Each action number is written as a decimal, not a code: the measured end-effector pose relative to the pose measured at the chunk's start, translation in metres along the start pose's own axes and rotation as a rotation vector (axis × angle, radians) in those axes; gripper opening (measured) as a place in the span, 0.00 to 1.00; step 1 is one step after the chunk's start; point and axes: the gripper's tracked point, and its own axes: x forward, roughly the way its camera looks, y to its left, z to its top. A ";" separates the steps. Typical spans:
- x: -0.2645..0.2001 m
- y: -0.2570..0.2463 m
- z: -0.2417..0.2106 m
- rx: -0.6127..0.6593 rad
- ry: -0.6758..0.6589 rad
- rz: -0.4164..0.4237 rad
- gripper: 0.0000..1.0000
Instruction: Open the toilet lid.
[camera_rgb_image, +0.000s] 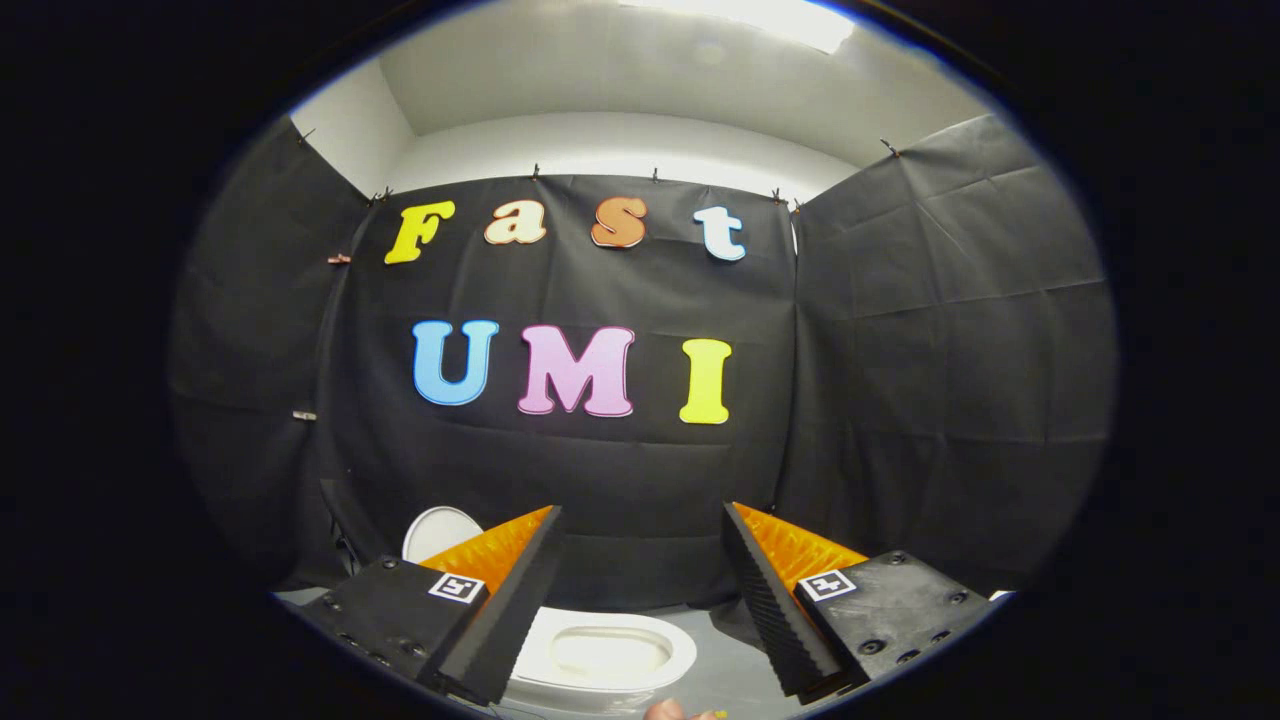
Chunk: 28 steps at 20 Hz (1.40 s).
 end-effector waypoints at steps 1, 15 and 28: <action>-0.001 0.003 0.000 0.003 0.003 0.007 0.98; -0.003 -0.037 -0.006 0.010 0.010 -0.078 0.98; 0.024 -0.033 -0.021 -0.062 0.022 -0.062 0.98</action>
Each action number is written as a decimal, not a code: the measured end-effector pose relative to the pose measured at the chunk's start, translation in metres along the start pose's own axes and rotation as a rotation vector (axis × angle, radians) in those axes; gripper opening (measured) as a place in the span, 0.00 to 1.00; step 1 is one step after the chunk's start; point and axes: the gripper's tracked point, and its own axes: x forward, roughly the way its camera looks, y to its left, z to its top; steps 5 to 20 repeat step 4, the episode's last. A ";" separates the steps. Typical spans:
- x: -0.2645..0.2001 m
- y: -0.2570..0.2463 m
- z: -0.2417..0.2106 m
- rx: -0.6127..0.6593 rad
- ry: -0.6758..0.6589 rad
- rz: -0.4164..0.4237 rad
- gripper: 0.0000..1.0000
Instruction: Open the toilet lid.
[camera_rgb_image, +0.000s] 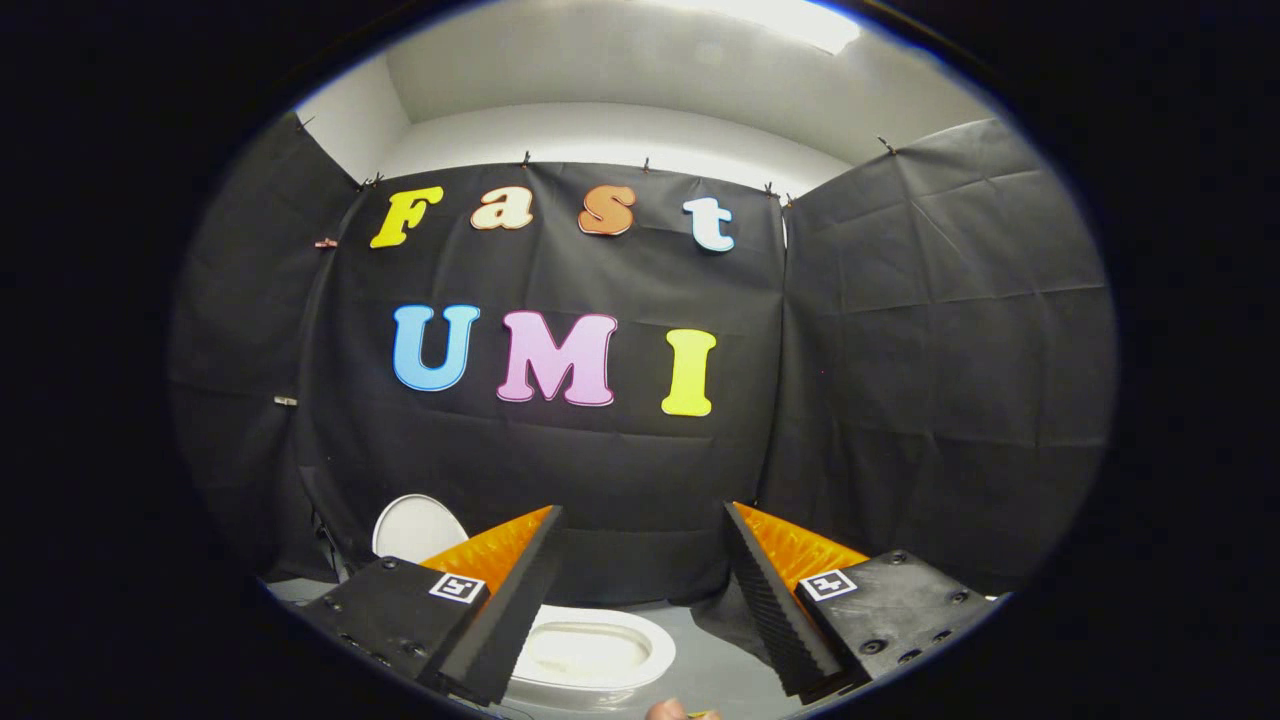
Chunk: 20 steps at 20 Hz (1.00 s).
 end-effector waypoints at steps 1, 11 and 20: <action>0.002 -0.001 -0.001 -0.003 0.003 -0.008 0.98; 0.009 0.006 -0.007 0.031 0.005 0.015 0.98; 0.009 0.006 -0.007 0.031 0.005 0.015 0.98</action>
